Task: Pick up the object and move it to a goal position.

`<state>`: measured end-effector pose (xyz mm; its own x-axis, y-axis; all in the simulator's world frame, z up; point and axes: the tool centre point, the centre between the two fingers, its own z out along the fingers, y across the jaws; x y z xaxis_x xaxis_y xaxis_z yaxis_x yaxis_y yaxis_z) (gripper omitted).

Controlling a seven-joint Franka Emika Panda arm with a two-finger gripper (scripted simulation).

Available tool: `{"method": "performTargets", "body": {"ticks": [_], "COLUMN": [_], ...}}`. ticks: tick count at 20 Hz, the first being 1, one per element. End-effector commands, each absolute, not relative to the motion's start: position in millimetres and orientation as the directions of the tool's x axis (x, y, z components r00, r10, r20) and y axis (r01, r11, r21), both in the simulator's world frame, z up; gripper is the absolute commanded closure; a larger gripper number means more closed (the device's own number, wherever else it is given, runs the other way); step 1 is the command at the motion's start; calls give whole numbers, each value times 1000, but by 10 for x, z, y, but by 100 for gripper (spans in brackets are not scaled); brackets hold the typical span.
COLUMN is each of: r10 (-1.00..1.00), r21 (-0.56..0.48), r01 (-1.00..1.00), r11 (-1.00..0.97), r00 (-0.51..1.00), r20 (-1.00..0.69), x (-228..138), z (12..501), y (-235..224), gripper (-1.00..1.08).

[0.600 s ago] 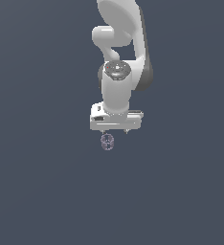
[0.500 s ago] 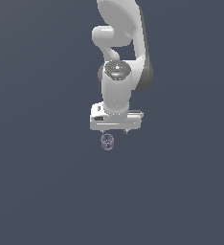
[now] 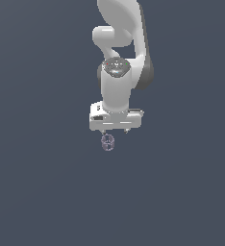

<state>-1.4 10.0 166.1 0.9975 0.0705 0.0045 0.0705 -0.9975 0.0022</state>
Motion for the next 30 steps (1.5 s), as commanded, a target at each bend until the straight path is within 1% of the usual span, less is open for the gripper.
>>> {"method": "performTargets", "body": {"ticks": [1,9,22,30], "r10": [76,94,239,275], "r21": [2,2,1,0], "r01": [76,94,239,275], "r11": [-997,-996,-971,-961], "r00": [997,996,971,961], "r20": [6,5,1,0], "x": [-11,-25,-153,-193], "z": [1675,1607,1129,1014], "y": [98,66,-175,-229], "gripper": [-92,-92,-92,-92]}}
